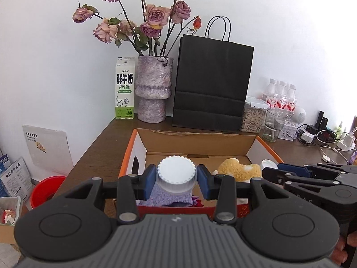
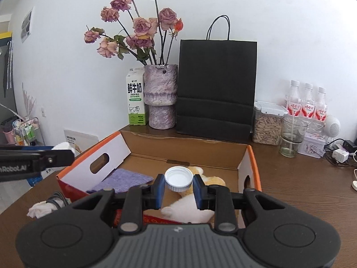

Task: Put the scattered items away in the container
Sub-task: 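Lower both caps into the box onto the pouch and open both grippers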

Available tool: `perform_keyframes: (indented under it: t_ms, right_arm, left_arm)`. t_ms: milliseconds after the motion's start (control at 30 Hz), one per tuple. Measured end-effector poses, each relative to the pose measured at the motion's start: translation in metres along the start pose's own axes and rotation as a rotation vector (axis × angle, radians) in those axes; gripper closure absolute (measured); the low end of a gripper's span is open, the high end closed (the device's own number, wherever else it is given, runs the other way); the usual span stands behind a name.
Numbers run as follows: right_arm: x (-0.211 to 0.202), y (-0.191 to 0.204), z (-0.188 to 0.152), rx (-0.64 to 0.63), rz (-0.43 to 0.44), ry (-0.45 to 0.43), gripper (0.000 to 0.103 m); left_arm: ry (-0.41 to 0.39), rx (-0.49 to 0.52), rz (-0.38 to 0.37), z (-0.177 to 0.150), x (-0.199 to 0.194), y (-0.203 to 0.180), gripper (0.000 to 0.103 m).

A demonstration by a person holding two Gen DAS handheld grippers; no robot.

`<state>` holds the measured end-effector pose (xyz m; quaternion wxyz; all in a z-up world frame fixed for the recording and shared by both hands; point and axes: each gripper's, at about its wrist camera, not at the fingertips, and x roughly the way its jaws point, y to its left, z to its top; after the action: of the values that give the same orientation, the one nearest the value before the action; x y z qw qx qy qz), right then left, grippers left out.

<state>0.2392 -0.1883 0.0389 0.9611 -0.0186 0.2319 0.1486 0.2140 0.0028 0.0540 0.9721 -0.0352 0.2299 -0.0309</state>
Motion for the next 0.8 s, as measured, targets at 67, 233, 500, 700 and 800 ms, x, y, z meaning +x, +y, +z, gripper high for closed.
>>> perform_keyframes:
  t_ms: [67, 233, 500, 700, 800]
  right_arm:
    - [0.01, 0.006, 0.001, 0.01, 0.006, 0.017, 0.077]
    - [0.035, 0.018, -0.004, -0.002, -0.021, 0.061, 0.077]
    - [0.057, 0.022, -0.019, 0.003, -0.037, 0.105, 0.077]
    - [0.051, 0.018, -0.02, 0.021, -0.055, 0.088, 0.06]
    - [0.043, 0.013, -0.02, 0.033, -0.047, 0.059, 0.011]
  left_arm:
    - [0.014, 0.007, 0.017, 0.003, 0.012, -0.006, 0.062]
    - [0.08, 0.01, 0.07, 0.003, 0.045, -0.012, 0.062]
    - [0.126, 0.029, 0.096, -0.011, 0.068, -0.012, 0.062]
    - [0.116, 0.049, 0.104, -0.016, 0.067, -0.012, 0.031]
    - [0.065, 0.043, 0.12, -0.015, 0.061, -0.008, 0.0]
